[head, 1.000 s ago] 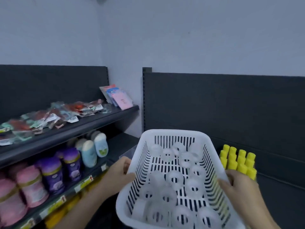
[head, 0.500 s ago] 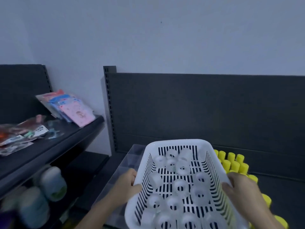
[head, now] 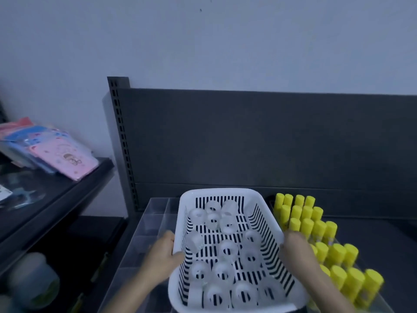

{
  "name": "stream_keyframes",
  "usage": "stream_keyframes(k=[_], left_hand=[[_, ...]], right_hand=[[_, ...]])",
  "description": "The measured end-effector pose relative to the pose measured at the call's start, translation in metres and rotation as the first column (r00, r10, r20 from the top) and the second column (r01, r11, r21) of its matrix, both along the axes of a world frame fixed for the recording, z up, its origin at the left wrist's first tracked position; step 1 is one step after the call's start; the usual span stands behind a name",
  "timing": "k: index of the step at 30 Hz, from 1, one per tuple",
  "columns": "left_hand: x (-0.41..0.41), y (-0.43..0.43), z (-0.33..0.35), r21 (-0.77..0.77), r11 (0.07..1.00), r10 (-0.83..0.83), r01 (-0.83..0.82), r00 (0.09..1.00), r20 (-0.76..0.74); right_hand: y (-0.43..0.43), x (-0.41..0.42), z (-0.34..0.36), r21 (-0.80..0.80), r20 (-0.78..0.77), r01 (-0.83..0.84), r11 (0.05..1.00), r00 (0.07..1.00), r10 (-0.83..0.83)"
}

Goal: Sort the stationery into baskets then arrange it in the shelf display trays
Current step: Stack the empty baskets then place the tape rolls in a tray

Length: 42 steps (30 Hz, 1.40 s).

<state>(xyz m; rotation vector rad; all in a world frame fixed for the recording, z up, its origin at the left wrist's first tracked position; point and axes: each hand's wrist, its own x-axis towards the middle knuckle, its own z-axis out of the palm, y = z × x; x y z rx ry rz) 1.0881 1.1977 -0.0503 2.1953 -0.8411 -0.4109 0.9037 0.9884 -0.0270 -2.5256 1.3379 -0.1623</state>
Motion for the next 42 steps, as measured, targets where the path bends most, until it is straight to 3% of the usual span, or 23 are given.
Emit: stream_keyframes(k=[6, 19, 23, 26, 32, 42], left_hand=[[-0.011, -0.009, 0.000, 0.231, 0.973, -0.077, 0.005, 0.949, 0.306], [-0.011, -0.021, -0.005, 0.336, 0.941, -0.143, 0.027, 0.935, 0.325], [-0.011, -0.022, 0.004, 0.433, 0.899, -0.161, -0.065, 0.870, 0.466], [-0.013, -0.034, 0.014, 0.393, 0.912, -0.138, -0.116, 0.816, 0.561], [-0.017, -0.064, 0.019, 0.327, 0.945, -0.152, -0.029, 0.844, 0.514], [0.032, -0.132, 0.009, 0.365, 0.914, -0.330, 0.180, 0.851, 0.408]], right_hand=[[0.005, 0.000, -0.006, -0.087, -0.180, -0.029, 0.996, 0.984, 0.013], [0.005, 0.007, -0.021, -0.220, -0.263, -0.107, 0.970, 0.964, 0.047], [0.003, 0.010, -0.021, -0.220, -0.258, -0.158, 0.963, 0.961, 0.099], [0.001, 0.012, -0.020, -0.192, -0.205, -0.214, 0.958, 0.963, 0.174], [-0.014, 0.020, -0.027, -0.086, -0.071, -0.290, 0.953, 0.956, 0.285], [-0.037, 0.062, -0.034, -0.006, 0.048, -0.194, 0.981, 0.980, 0.194]])
